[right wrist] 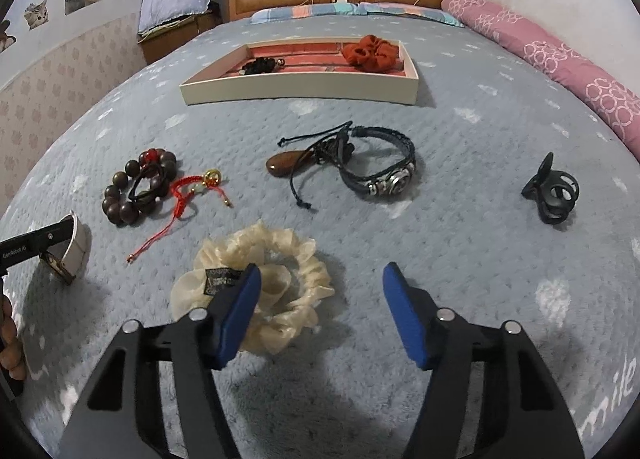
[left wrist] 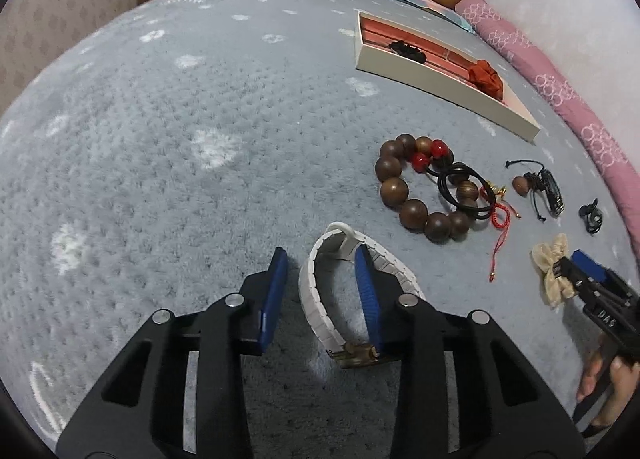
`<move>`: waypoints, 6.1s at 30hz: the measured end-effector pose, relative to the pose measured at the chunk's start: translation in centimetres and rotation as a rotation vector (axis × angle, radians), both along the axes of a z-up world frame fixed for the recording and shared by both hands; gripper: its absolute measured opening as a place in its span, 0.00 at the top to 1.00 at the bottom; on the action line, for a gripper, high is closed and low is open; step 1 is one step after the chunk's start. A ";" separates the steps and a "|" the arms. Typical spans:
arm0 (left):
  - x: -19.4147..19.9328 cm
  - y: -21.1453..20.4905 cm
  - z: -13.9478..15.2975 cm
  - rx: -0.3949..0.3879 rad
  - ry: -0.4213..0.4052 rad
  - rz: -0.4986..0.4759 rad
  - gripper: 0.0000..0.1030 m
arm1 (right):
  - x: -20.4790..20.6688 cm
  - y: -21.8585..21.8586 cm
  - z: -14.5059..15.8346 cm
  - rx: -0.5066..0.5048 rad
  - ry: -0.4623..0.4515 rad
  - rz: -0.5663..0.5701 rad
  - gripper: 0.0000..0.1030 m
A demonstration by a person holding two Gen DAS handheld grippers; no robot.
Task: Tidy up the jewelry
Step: 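Grasp the white-strap watch with the left tool while the right tool grasps the cream scrunchie, then carry the watch and cream scrunchie into the tray and release both, then move both tools back toward the bead bracelet and leather bracelet, then grasp the bead bracelet with the left tool while the right tool grasps the black leather bracelet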
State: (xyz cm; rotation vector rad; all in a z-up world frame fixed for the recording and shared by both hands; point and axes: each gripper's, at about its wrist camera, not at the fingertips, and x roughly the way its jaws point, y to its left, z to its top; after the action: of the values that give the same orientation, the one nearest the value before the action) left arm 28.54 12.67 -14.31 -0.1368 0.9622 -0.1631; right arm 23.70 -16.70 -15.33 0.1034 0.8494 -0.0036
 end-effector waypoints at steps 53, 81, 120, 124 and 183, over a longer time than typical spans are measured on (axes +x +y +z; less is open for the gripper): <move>10.3 -10.0 13.2 0.126 -0.329 -0.036 0.95 | 10.0 -4.1 11.9 0.010 -0.286 -0.010 0.90; 29.9 -15.0 4.5 0.207 -0.147 -0.003 0.94 | 27.6 -8.9 5.4 -0.030 -0.129 -0.086 0.90; 23.0 -13.2 10.1 0.244 -0.204 -0.004 0.08 | 24.1 -9.1 8.5 -0.016 -0.055 -0.035 0.25; 19.2 -12.2 12.6 0.222 -0.250 0.003 0.05 | 21.6 -9.2 10.6 0.004 -0.107 -0.041 0.20; 4.9 -10.0 0.3 0.174 -0.091 -0.006 0.47 | 8.5 -8.0 0.0 -0.001 -0.017 -0.050 0.43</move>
State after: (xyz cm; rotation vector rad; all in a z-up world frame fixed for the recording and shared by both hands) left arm 33.48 2.64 -13.99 0.0329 0.8822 -0.0900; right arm 32.22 -24.75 -15.37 0.1236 0.8294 -0.0497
